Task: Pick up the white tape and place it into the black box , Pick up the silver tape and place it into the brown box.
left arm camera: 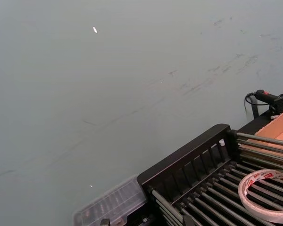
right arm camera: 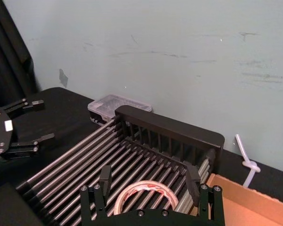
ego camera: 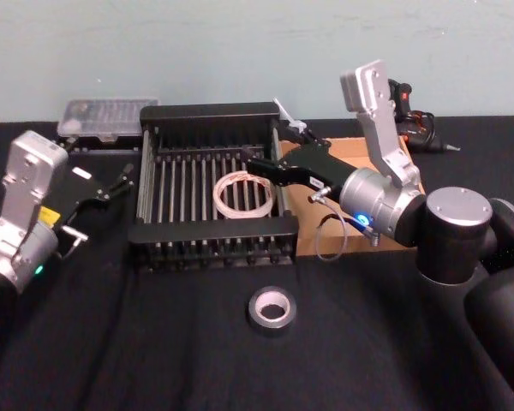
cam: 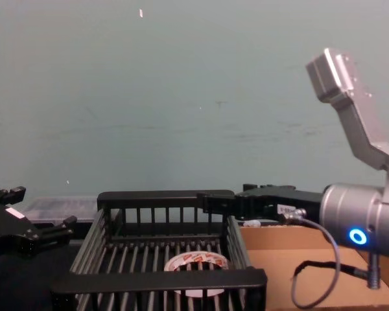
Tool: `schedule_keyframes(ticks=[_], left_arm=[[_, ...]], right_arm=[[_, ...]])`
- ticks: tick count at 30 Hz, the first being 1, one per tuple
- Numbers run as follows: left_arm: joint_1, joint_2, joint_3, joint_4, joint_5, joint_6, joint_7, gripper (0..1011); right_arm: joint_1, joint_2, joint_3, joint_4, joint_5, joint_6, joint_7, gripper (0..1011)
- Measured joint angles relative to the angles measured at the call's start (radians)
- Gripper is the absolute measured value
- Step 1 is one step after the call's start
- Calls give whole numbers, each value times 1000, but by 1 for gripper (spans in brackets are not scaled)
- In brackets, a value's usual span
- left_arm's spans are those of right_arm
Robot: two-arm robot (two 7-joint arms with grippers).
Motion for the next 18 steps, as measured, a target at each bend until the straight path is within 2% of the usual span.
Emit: schedule_keyframes(ticks=[10, 18], left_arm=[[0, 0, 0, 0, 0, 0, 0, 1001], [0, 0, 0, 0, 0, 0, 0, 1001]], right_arm=[[-58, 42, 13, -91, 59, 41, 2, 1002], [-130, 106, 16, -197, 91, 69, 2, 1002]])
